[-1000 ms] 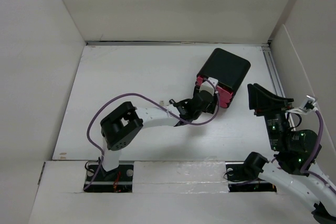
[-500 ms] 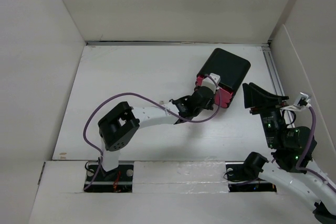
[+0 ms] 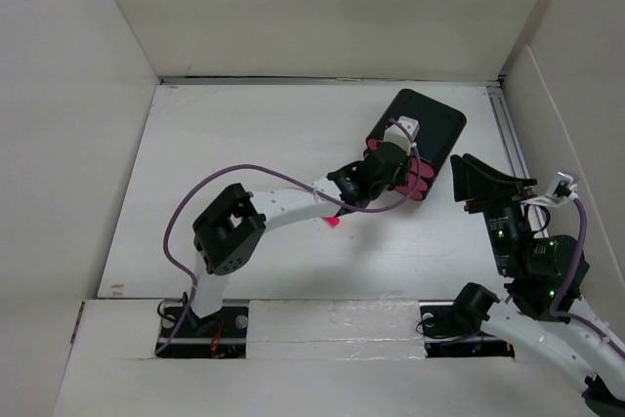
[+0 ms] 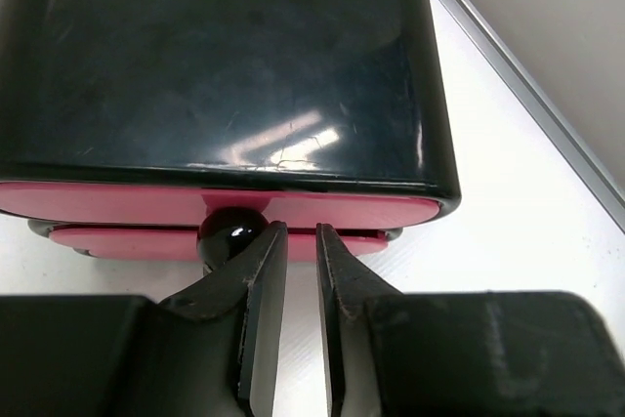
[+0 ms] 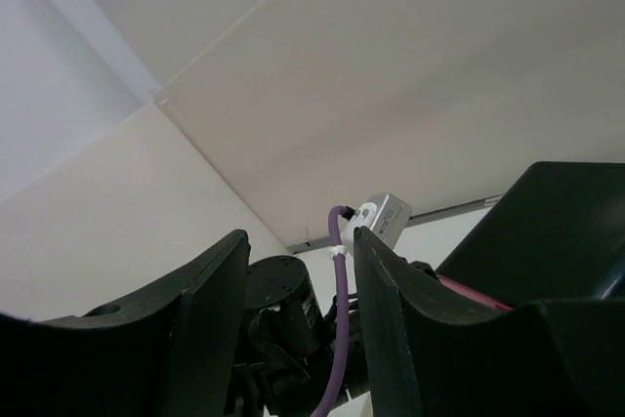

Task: Organize the desk

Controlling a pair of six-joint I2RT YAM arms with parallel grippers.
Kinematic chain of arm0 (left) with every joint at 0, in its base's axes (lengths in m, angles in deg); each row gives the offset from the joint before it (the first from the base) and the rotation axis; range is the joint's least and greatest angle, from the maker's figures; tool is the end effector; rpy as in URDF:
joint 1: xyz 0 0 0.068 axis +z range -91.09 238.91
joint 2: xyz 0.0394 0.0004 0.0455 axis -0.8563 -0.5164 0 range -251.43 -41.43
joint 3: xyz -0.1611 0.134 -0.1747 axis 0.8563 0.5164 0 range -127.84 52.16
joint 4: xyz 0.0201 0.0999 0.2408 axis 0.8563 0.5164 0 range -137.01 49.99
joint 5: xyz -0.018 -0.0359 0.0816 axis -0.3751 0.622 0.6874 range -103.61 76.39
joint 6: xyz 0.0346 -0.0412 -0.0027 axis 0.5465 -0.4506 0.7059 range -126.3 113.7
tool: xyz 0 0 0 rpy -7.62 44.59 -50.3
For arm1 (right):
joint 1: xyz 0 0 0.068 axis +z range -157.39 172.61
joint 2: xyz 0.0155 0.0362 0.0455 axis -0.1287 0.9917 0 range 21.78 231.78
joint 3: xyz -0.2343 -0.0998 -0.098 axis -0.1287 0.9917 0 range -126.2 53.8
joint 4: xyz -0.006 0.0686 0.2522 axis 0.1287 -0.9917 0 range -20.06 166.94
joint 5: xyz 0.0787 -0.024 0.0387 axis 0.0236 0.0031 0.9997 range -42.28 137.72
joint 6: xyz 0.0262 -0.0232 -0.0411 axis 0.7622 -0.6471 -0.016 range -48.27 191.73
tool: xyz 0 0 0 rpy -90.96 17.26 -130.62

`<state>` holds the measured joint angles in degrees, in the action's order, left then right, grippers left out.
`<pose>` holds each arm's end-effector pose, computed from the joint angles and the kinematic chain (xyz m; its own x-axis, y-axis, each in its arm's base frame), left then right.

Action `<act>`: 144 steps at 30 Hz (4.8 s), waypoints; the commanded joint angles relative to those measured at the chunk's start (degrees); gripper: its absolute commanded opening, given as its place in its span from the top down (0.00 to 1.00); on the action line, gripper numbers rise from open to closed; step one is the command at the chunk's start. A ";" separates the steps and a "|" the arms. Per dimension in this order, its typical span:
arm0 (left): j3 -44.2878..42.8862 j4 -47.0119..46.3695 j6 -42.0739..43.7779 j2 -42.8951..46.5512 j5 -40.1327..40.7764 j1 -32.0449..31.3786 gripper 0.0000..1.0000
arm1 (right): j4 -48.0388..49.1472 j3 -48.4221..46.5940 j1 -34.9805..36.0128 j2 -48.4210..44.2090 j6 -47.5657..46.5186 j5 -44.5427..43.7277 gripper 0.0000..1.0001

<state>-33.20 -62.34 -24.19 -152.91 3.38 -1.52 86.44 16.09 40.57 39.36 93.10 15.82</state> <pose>0.2406 -0.4029 0.2849 -0.3000 -0.0667 -0.9516 0.6284 0.7367 -0.2497 0.0598 0.0381 0.3854 0.1905 0.6734 -0.7143 -0.4214 0.7133 0.5600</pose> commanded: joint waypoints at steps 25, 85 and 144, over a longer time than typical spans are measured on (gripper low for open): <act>17.86 -10.68 6.11 10.59 0.24 -1.36 0.51 | 3.60 -0.34 -0.42 2.98 -1.06 2.81 0.71; 19.17 -16.22 9.19 5.31 -0.21 1.10 0.99 | 5.01 -0.34 -0.42 9.13 -2.38 2.46 0.47; 40.71 -2.52 -10.74 29.92 13.50 2.94 0.51 | 4.39 -0.43 -0.42 10.36 -1.77 4.57 0.46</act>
<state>7.48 -68.75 -27.69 -122.29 14.57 1.41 89.00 16.17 40.57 49.96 91.44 19.58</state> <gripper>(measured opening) 0.507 0.538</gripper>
